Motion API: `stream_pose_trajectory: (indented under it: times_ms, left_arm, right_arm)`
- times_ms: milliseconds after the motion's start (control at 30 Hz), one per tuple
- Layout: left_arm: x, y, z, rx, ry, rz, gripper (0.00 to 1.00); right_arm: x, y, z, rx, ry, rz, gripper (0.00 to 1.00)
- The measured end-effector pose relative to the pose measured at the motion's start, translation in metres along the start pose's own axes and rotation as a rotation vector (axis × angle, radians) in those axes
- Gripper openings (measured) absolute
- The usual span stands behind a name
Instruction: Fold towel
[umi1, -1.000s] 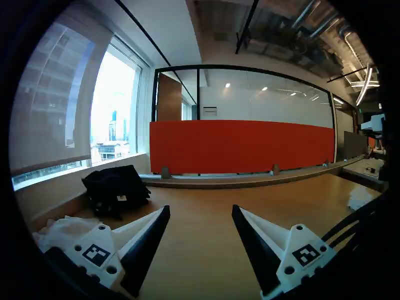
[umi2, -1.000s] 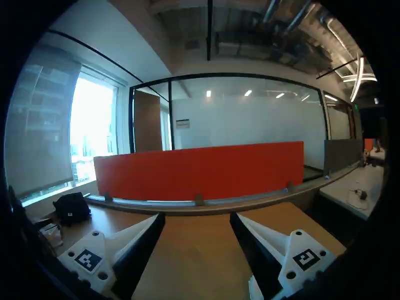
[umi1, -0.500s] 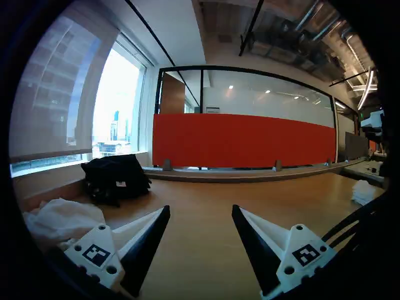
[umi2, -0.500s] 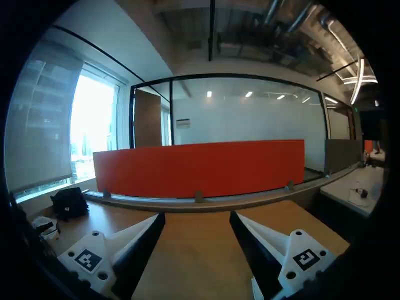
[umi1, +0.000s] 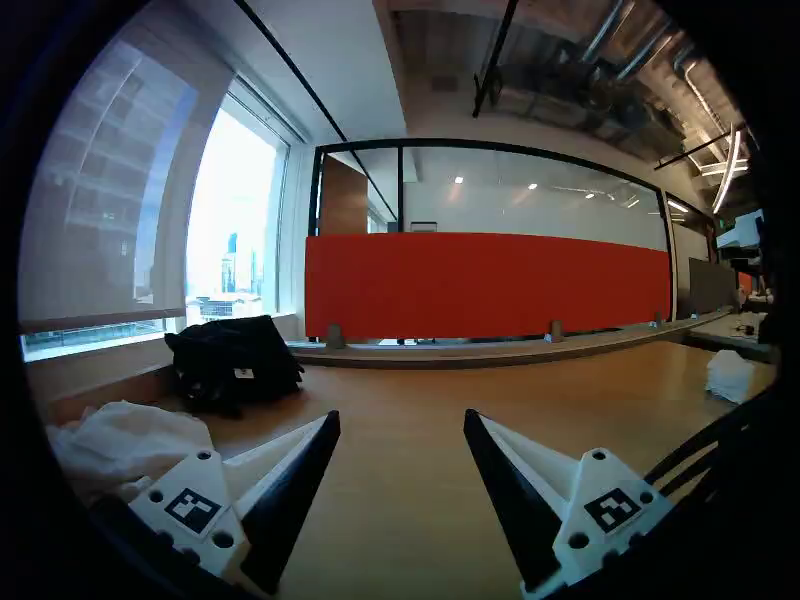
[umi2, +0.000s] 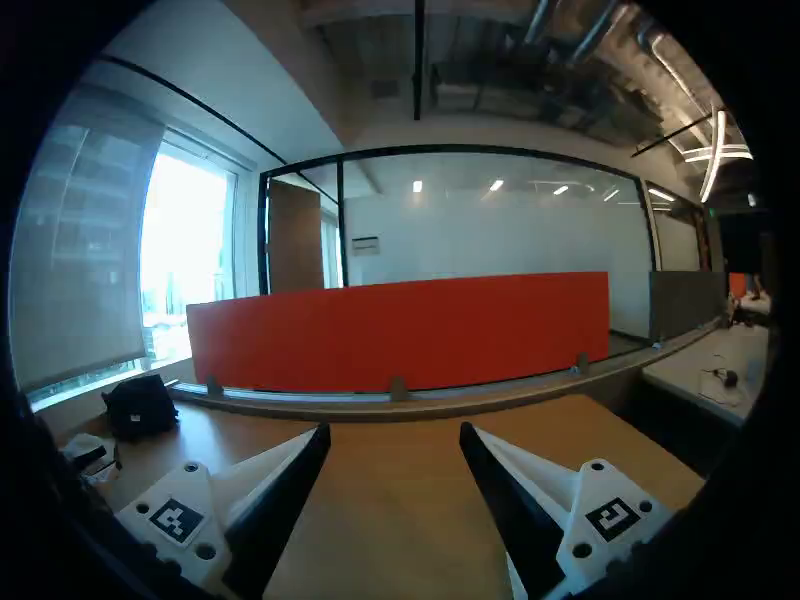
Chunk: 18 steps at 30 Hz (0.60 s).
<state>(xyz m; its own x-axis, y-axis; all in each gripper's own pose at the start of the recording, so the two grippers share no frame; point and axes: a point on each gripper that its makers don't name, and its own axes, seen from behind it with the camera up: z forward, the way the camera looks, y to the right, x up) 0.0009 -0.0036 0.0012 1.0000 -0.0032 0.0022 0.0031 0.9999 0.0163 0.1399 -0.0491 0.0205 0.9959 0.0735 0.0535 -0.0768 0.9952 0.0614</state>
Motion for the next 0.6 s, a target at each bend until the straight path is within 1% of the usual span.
stream_pose_trajectory:
  times_ms: [333,600]
  left_arm:
    - [0.001,-0.002,0.0,0.004,0.002,0.0,0.92]
    - [0.0,-0.001,-0.001,0.004,0.002,0.004,0.92]
  right_arm:
    - [0.008,0.0,-0.003,0.013,0.011,0.0,1.0]
    - [0.016,0.009,-0.003,-0.001,0.033,-0.039,1.0]
